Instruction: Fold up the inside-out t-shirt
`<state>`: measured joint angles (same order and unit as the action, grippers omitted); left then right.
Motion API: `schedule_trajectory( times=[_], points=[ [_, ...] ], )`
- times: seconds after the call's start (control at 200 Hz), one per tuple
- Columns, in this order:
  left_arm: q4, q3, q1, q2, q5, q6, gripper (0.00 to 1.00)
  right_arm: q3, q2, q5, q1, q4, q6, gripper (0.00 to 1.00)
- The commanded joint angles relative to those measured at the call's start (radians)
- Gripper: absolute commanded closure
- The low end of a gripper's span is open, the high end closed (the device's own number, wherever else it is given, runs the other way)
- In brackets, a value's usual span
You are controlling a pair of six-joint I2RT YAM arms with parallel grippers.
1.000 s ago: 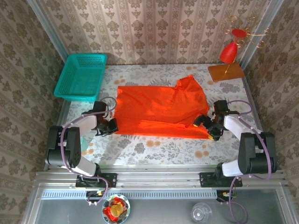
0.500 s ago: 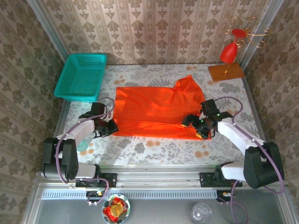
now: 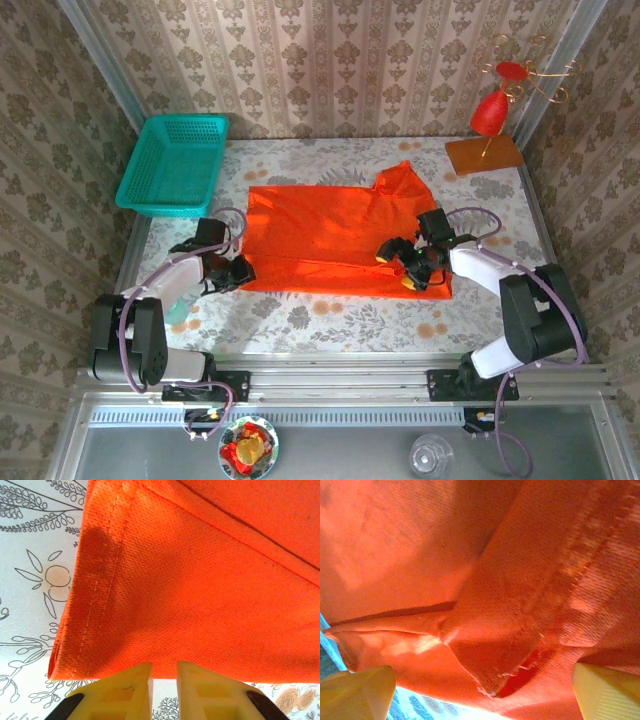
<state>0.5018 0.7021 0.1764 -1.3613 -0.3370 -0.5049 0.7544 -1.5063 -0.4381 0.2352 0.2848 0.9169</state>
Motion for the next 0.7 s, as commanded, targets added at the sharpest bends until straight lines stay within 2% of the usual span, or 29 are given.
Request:
schedule_trajectory(
  times=[0.0, 0.34, 0.555, 0.695],
  points=[
    [0.024, 0.014, 0.008, -0.001, 0.006, -0.017, 0.79, 0.026, -0.021, -0.031, 0.006, -0.039, 0.027, 0.1],
    [0.037, 0.008, 0.015, 0.01, 0.019, -0.017, 0.79, 0.045, -0.032, -0.053, 0.007, -0.068, 0.049, 0.26],
    [0.044, 0.007, 0.018, 0.021, 0.026, -0.018, 0.79, 0.108, -0.064, -0.055, 0.006, -0.092, 0.063, 0.32],
    [0.047, 0.015, 0.023, 0.016, 0.029, -0.015, 0.79, 0.188, -0.129, -0.123, 0.007, -0.184, 0.085, 0.34]
  ],
)
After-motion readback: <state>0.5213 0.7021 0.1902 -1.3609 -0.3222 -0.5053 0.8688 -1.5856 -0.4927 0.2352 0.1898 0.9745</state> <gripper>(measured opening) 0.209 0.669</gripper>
